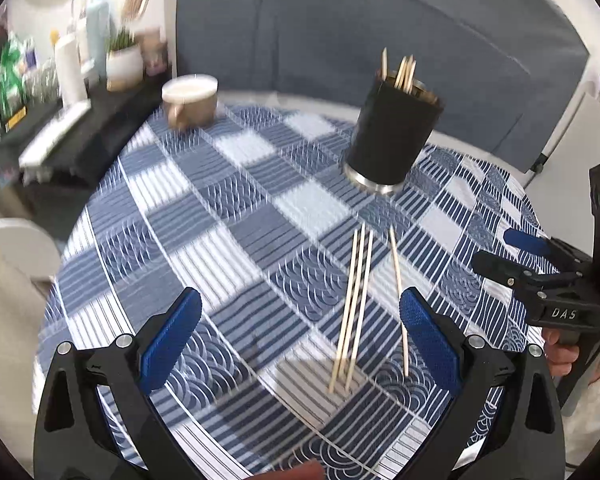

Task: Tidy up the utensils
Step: 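Move both open tools back down to the remaining sticks on the cloth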

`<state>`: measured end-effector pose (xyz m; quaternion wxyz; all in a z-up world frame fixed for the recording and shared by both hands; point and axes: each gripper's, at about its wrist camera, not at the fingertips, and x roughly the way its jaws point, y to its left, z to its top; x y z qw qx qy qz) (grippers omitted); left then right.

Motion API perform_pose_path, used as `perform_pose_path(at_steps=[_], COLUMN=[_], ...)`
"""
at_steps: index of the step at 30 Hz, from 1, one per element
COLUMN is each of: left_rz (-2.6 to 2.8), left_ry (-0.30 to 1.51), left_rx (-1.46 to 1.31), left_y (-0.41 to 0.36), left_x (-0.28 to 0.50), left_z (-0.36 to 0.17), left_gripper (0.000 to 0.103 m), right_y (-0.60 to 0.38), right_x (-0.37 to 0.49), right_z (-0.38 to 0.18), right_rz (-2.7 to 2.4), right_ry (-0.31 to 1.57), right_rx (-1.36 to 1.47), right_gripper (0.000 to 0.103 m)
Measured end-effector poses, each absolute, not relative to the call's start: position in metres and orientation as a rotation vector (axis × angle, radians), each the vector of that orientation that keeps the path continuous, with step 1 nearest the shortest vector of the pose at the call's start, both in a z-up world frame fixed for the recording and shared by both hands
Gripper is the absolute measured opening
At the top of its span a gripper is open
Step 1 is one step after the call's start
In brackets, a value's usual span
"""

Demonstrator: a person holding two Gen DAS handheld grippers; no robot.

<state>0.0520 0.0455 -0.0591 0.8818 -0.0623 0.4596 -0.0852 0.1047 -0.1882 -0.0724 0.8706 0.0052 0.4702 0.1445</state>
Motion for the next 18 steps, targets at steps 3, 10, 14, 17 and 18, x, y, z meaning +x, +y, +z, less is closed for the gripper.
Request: perform_pose_path(at_steps=[3, 10, 14, 17, 18], left_rz=[-0.189, -0.279, -0.347, -0.404, -0.416], left_ry=[1.005, 1.129, 1.17, 1.207, 1.217], left_rx=[-0.13, -0.056, 0.026, 0.058, 0.062], left_y=[0.045, 0.034, 0.023, 0.016, 0.014], left_x=[0.056, 0.095, 0.117, 0.136, 0.14], left_z=[-0.079, -0.119, -0.132, -0.143, -0.145], left_gripper=[0.097, 0.097, 0.097, 0.097, 0.097], right_y=[-0.189, -0.183, -0.184, -0.185, -0.185], right_x=[0.103, 0.113, 0.123, 0.132, 0.134], right_z=[-0.093, -0.141, -0.159, -0.169, -0.171], right_rz=[0.268, 0.213, 0.135, 0.087, 0.074], right_ry=[1.048, 1.186, 1.244, 1.28, 1.286], right_rx=[0.023, 0.055, 0.092, 0.132, 0.138], right_gripper=[0.095, 0.095, 0.095, 0.095, 0.095])
